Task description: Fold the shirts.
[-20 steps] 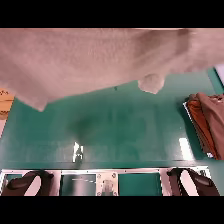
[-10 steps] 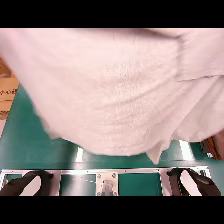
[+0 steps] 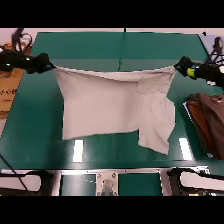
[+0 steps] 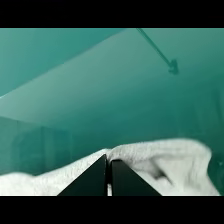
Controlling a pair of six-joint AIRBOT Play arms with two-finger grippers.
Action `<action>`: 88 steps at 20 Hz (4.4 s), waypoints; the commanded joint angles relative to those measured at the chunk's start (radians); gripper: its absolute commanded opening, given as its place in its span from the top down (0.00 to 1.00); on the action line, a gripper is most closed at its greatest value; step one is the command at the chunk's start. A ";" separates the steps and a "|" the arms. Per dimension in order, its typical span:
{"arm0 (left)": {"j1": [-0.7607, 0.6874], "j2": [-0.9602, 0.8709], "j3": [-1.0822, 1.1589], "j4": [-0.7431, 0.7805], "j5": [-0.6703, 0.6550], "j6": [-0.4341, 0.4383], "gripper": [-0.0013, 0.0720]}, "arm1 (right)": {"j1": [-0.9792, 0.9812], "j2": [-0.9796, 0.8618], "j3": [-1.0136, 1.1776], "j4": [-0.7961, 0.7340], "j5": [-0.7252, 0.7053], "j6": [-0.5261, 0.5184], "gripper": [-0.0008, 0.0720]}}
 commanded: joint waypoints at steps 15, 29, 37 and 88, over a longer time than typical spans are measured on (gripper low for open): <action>-0.035 -0.228 -0.085 0.016 0.056 0.078 0.95 | -0.087 -0.340 0.233 -0.142 0.308 -0.005 0.97; -0.048 -0.228 -0.097 0.083 0.047 0.043 0.95 | -0.147 -0.341 0.171 -0.272 0.300 0.058 0.97; -0.077 -0.227 -0.053 0.087 -0.086 0.041 0.20 | -0.121 -0.338 0.220 -0.261 0.414 0.059 0.61; -0.275 0.421 -0.844 0.383 0.072 -0.324 0.95 | -0.325 0.430 -0.734 -0.263 0.529 0.164 0.97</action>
